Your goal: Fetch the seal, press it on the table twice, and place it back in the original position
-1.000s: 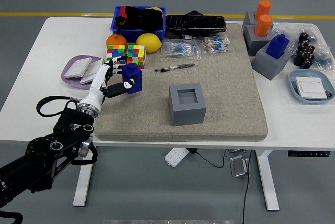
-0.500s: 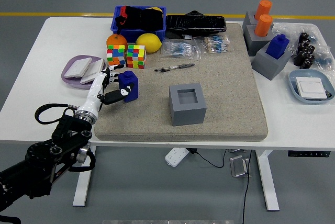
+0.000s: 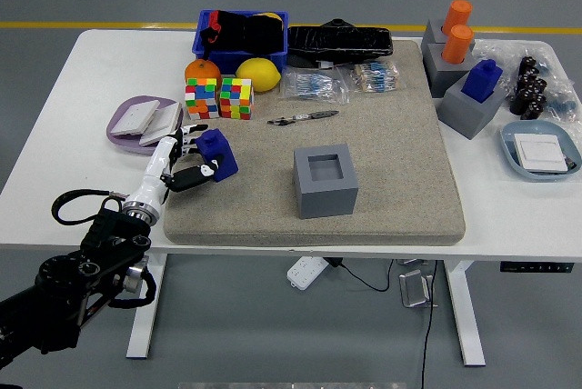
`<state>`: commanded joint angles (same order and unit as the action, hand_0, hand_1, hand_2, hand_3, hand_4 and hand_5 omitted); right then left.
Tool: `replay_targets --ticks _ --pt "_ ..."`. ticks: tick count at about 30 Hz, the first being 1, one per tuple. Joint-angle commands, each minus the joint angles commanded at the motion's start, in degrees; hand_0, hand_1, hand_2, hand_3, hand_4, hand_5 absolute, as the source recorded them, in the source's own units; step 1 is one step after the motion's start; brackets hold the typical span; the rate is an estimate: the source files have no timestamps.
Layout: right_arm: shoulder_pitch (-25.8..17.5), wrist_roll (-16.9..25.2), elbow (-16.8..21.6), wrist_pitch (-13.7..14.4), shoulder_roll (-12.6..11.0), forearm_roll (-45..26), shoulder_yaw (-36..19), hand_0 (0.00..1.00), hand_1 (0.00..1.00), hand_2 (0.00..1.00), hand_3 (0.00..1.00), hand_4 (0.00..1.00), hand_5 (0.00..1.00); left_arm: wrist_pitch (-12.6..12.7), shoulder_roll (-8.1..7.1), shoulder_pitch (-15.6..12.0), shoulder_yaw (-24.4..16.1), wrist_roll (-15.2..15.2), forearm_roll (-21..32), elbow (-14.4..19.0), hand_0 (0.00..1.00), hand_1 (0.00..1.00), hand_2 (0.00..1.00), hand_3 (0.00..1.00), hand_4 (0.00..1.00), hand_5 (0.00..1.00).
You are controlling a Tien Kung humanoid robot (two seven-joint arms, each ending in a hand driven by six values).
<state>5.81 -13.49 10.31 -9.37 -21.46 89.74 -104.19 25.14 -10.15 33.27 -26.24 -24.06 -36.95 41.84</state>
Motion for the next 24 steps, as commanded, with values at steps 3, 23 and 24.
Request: replay_targets --ticks 3,23,24 --pt "-0.05 0.01 0.0 -0.01 0.02 0.03 -0.08 0.884 0.746 0.731 0.738 0.835 0.523 0.03 -0.29 -0.21 -0.5 -0.06 -0.33 0.56 0.823 0.572 0.458 0.804 0.554 0.002" --pt "-0.23 0.0 0.0 0.01 0.0 0.05 -0.56 0.884 0.746 0.731 0.739 0.836 0.523 -0.05 -0.92 1.93 -4.45 2.26 -6.67 11.63 0.821 0.576 0.461 0.799 0.554 0.002" --pt "-0.23 -0.01 0.0 0.01 0.0 0.1 -0.62 0.884 0.746 0.731 0.739 0.836 0.523 -0.41 -1.03 2.28 -4.53 3.06 -7.52 12.63 0.821 0.576 0.461 0.799 0.554 0.002"
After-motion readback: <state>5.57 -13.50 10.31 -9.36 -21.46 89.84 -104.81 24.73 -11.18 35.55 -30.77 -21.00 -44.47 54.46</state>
